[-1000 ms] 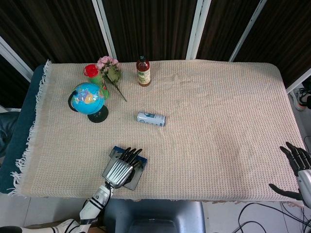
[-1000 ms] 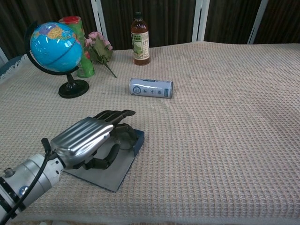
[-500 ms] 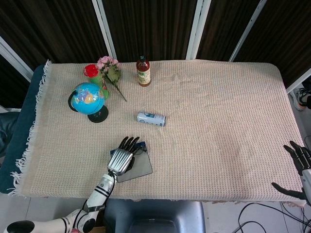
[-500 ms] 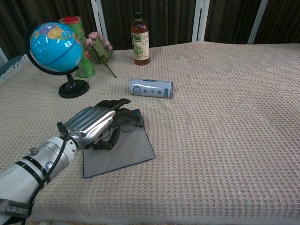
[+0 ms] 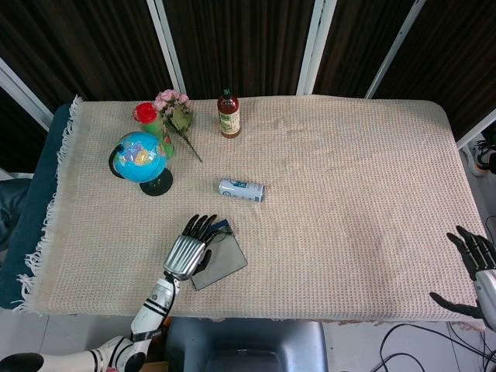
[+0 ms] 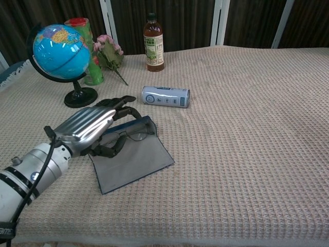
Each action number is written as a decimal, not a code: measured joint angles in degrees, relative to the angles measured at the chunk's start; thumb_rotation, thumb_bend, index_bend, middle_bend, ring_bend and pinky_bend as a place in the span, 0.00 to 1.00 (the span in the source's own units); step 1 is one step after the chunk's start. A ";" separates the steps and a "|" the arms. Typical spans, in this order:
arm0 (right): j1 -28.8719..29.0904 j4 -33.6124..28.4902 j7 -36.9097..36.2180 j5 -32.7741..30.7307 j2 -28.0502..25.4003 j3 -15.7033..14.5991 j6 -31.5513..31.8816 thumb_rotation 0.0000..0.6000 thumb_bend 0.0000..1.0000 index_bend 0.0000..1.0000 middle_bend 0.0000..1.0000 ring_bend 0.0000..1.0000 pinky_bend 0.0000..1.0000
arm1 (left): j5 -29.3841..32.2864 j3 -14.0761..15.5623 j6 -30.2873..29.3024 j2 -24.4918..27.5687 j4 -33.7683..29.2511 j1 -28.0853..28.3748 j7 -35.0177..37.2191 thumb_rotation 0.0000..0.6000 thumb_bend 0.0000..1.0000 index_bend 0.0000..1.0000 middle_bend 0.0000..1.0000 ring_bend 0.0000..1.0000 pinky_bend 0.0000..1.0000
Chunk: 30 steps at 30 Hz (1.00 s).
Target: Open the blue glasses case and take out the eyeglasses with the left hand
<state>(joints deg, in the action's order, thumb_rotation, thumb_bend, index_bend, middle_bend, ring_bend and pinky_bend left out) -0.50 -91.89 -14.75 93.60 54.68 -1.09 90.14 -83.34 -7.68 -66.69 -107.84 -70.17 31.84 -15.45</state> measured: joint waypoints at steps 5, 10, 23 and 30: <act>0.14 -0.19 0.59 0.08 0.16 -0.06 -0.35 1.00 0.19 0.00 0.00 0.00 0.00 | 2.52 -1.91 -0.13 0.96 -1.55 -0.08 -1.41 1.00 0.48 0.28 0.00 0.00 0.00; 0.20 -0.23 0.70 0.05 0.20 -0.05 -0.49 1.00 0.19 0.00 0.00 0.00 0.00 | 7.68 -3.66 2.57 1.72 -2.72 0.22 -2.98 1.00 0.48 0.29 0.00 0.00 0.00; 0.23 -0.21 0.30 0.02 0.08 0.00 -0.48 1.00 0.19 0.00 0.00 0.00 0.00 | 14.39 -5.20 5.81 2.43 -3.90 1.60 -5.41 1.00 0.48 0.32 0.00 0.00 0.00; 0.21 -0.24 0.43 -0.02 0.11 0.01 -0.49 1.00 0.19 0.00 0.00 0.00 0.00 | 16.25 -5.17 6.36 2.43 -3.56 2.26 -6.44 1.00 0.48 0.34 0.00 0.00 0.00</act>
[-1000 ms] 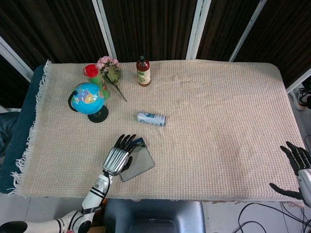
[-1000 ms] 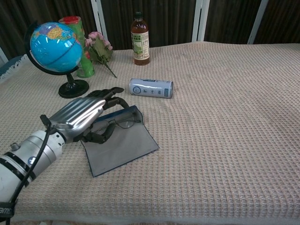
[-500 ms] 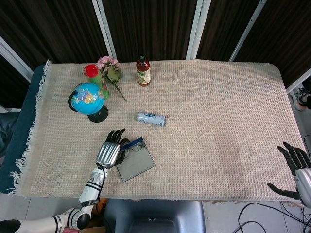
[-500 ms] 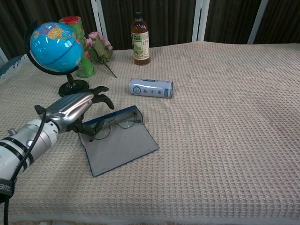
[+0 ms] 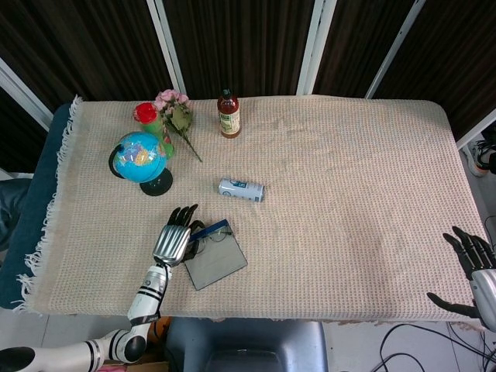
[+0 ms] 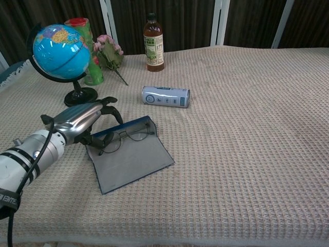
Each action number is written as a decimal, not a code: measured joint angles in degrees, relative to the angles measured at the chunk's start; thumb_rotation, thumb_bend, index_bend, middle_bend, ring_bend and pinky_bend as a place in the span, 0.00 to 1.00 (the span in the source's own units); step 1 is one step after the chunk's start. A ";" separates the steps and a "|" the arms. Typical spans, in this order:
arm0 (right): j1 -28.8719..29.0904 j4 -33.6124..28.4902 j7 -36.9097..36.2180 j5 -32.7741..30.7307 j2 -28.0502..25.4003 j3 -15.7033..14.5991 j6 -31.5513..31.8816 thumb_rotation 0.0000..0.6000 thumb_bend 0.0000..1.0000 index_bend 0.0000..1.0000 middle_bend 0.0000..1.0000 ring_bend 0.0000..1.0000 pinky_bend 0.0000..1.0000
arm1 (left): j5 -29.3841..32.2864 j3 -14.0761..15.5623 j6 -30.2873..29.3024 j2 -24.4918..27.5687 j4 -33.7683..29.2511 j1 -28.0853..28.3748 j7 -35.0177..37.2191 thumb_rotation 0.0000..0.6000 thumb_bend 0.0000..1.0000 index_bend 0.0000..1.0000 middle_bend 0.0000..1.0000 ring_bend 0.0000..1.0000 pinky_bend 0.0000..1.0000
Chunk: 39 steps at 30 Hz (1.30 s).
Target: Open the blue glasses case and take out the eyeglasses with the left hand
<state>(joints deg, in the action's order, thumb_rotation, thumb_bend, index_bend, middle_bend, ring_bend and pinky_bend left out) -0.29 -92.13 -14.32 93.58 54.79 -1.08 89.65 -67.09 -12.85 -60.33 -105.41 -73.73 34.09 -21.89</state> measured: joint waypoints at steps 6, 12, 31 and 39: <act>0.03 -0.04 0.11 -0.10 0.00 0.02 -0.13 1.00 0.19 0.00 0.00 0.00 0.00 | 0.89 -0.03 0.05 -0.05 0.38 0.39 -0.12 1.00 0.48 0.35 0.00 0.00 0.00; 0.03 -0.06 0.19 -0.11 0.02 0.04 -0.13 1.00 0.19 0.00 0.00 0.00 0.00 | 1.97 0.07 0.24 0.03 0.48 0.70 -0.47 1.00 0.48 0.37 0.00 0.00 0.00; -0.03 -0.09 0.35 -0.12 0.05 0.05 -0.07 1.00 0.19 0.00 0.00 0.00 0.00 | 1.94 0.76 -0.25 0.83 -1.12 1.24 0.79 1.00 0.48 0.37 0.00 0.00 0.00; -0.05 -0.11 0.52 -0.04 0.10 0.01 -0.06 1.00 0.19 0.00 0.00 0.00 0.00 | 1.14 0.94 -0.78 1.01 -1.52 1.17 2.78 1.00 0.49 0.40 0.00 0.00 0.00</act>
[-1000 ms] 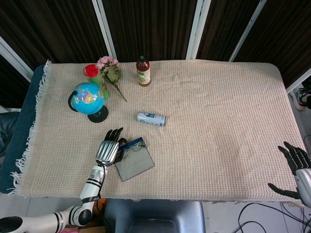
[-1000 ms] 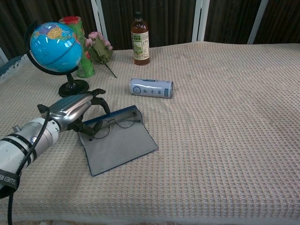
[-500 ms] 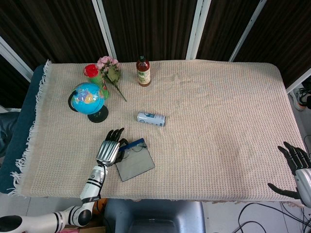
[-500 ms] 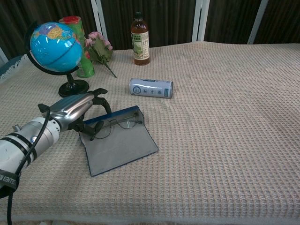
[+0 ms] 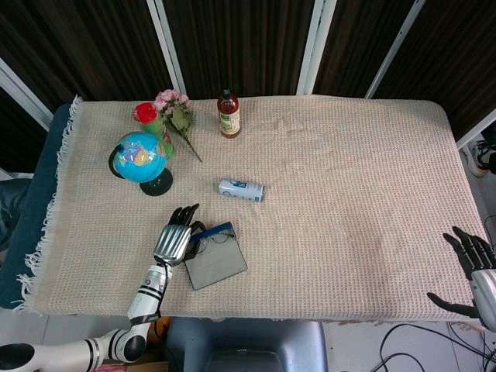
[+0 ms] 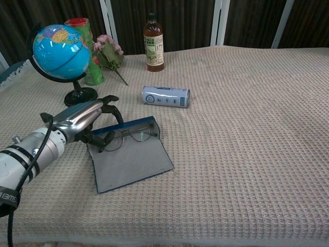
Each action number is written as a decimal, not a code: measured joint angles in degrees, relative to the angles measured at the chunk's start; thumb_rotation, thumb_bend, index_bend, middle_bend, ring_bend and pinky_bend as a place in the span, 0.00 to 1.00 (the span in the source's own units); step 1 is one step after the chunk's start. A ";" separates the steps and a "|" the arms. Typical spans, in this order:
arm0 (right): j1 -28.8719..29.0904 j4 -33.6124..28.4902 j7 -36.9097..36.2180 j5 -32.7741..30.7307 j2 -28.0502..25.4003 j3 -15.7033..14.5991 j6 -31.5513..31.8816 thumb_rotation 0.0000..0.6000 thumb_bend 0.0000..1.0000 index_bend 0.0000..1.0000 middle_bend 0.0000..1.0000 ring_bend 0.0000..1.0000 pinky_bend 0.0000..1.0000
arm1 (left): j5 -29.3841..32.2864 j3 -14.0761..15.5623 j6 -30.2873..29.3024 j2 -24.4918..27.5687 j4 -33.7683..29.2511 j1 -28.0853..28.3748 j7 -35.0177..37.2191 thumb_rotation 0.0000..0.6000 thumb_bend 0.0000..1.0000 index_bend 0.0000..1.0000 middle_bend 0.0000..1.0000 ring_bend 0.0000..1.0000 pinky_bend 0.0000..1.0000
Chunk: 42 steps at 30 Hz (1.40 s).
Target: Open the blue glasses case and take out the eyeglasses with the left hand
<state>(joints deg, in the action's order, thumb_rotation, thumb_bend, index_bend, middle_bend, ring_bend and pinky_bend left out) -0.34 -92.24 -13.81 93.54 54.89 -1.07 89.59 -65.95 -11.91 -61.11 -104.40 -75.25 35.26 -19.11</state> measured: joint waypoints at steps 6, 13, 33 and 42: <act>-0.03 -0.01 0.18 0.00 0.08 0.01 0.06 1.00 0.19 0.00 0.00 0.00 0.00 | -0.40 -0.02 0.05 0.48 -0.78 -0.29 3.01 1.00 0.49 0.41 0.00 0.00 0.00; -0.01 -0.12 0.75 -0.01 0.22 -0.01 -0.08 1.00 0.19 0.00 0.00 0.00 0.00 | -1.11 -0.38 0.25 1.62 -2.79 -0.77 8.10 1.00 0.49 0.41 0.00 0.00 0.00; -0.07 -0.33 1.47 -0.03 0.40 -0.06 -0.13 1.00 0.19 0.00 0.00 0.00 0.00 | -1.75 -2.13 0.02 3.79 -6.69 -2.12 19.76 1.00 0.50 0.43 0.00 0.00 0.00; -0.03 -0.50 2.12 -0.11 0.54 -0.08 -0.37 1.00 0.19 0.00 0.00 0.00 0.00 | -2.69 -3.03 -2.09 2.36 -4.88 -4.14 31.21 1.00 0.51 0.44 0.00 0.00 0.00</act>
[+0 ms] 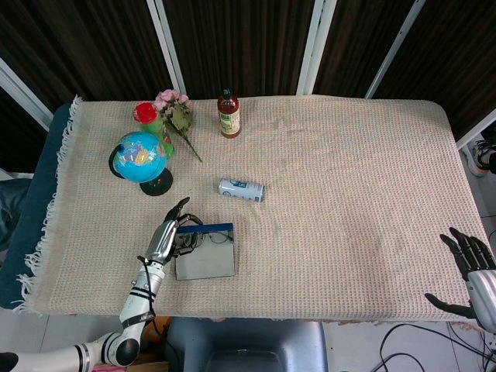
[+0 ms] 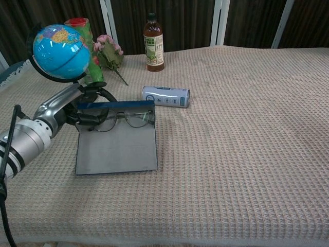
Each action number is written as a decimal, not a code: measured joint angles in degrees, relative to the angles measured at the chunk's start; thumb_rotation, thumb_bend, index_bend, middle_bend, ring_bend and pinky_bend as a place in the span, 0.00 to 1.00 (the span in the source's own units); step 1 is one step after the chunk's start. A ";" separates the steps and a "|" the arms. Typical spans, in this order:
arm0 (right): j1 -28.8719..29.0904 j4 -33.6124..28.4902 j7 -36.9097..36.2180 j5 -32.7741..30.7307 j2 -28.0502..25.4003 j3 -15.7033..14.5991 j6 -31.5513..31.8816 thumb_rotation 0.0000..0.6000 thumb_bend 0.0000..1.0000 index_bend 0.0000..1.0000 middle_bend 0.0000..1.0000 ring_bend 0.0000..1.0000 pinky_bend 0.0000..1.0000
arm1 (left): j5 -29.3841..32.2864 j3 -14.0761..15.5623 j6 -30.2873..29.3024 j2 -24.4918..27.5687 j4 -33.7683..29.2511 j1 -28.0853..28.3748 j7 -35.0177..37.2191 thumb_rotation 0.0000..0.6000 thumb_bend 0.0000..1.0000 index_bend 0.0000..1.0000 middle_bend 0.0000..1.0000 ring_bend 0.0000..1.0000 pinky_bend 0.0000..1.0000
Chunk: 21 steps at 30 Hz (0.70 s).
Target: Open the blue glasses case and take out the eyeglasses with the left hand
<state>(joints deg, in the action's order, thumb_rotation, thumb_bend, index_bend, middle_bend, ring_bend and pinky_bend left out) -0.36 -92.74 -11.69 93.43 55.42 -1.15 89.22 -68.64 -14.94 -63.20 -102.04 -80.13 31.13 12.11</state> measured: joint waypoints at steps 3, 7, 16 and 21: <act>0.02 -0.08 0.15 -0.03 0.04 -0.01 -0.08 1.00 0.19 0.00 0.00 0.00 0.00 | -1.53 0.08 -1.70 -1.34 2.38 -0.60 2.40 1.00 0.51 0.44 0.00 0.00 0.00; -0.03 -0.10 0.03 -0.07 0.01 0.01 0.02 1.00 0.19 0.00 0.00 0.00 0.00 | -3.86 0.73 -4.11 -3.56 6.64 -1.00 3.54 1.00 0.51 0.44 0.00 0.00 0.00; -0.03 0.02 -0.48 -0.12 -0.13 0.08 0.08 1.00 0.19 0.00 0.00 0.00 0.00 | -9.42 2.13 -10.41 -9.99 18.74 -1.11 5.93 1.00 0.51 0.44 0.00 0.00 0.00; -0.05 0.07 -0.53 -0.10 -0.12 0.08 0.12 1.00 0.19 0.00 0.00 0.00 0.00 | -10.61 1.99 -12.00 -11.88 21.92 -0.95 8.07 1.00 0.51 0.44 0.00 0.00 0.00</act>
<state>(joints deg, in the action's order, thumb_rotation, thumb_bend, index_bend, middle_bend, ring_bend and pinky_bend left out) -0.41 -92.68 -12.22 93.33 55.30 -1.07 89.34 -79.25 -12.96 -75.20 -113.93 -58.21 30.17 20.18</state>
